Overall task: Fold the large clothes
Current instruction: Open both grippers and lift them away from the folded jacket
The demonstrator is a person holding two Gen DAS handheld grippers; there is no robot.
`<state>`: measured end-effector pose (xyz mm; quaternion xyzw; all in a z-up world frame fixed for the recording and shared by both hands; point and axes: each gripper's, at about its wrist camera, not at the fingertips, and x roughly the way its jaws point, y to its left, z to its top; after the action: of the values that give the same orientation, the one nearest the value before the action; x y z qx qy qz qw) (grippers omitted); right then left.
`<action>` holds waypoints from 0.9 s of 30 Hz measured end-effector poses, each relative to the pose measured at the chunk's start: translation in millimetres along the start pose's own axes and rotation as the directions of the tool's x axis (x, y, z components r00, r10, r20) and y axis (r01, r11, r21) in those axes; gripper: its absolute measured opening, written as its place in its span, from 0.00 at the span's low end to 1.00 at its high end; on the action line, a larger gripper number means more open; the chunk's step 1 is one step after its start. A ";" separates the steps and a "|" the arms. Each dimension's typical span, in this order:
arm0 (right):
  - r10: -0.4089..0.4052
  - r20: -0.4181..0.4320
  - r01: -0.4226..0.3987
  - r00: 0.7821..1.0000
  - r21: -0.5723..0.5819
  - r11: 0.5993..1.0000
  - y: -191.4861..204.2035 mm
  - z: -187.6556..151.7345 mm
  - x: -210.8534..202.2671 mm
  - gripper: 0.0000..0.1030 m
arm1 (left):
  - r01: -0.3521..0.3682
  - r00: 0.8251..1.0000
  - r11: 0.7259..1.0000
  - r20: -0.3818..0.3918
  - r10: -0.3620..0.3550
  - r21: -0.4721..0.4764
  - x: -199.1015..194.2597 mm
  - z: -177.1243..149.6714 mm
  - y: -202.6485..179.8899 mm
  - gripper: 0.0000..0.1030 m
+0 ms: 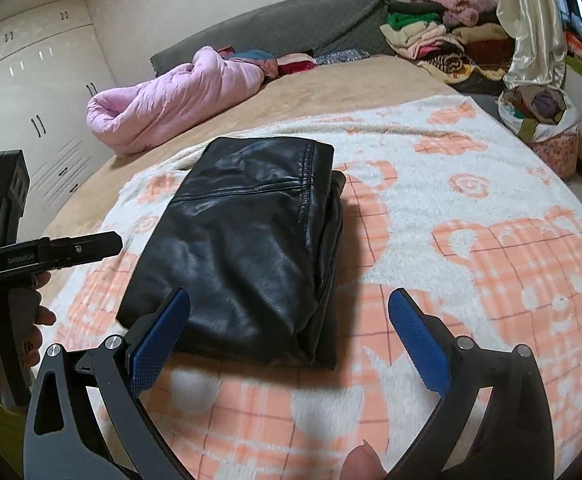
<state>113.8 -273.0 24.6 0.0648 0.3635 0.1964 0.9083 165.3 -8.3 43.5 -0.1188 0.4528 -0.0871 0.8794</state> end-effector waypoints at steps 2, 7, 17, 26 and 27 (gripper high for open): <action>-0.001 0.010 0.001 1.000 -0.017 1.000 5.3 -4.4 -8.1 0.96 | 0.003 1.000 1.000 0.008 -0.003 0.009 -6.2 -6.9 -2.3 0.91; -0.013 0.035 0.015 0.999 -0.054 0.998 19.0 -17.5 -26.8 0.96 | -0.005 0.999 0.999 0.039 0.004 0.035 -22.8 -26.3 -8.8 0.91; -0.047 0.101 0.053 0.994 -0.060 0.997 37.0 -42.8 -58.7 0.96 | -0.006 0.998 0.999 0.059 0.003 0.051 -40.1 -63.0 -14.6 0.91; -0.091 0.175 0.110 0.980 -0.099 0.989 50.4 -70.1 -74.2 0.96 | -0.072 0.989 0.996 0.135 0.066 0.045 -53.1 -109.8 -7.6 0.91; -0.095 0.175 0.113 0.980 -0.097 0.989 50.8 -72.5 -74.0 0.96 | -0.075 0.988 0.996 0.140 0.068 0.046 -54.2 -112.0 -7.3 0.91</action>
<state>-0.4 -258.3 32.2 0.0139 0.2769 0.1616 0.9471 42.2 -15.6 24.6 -0.0858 0.3923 -0.0588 0.9139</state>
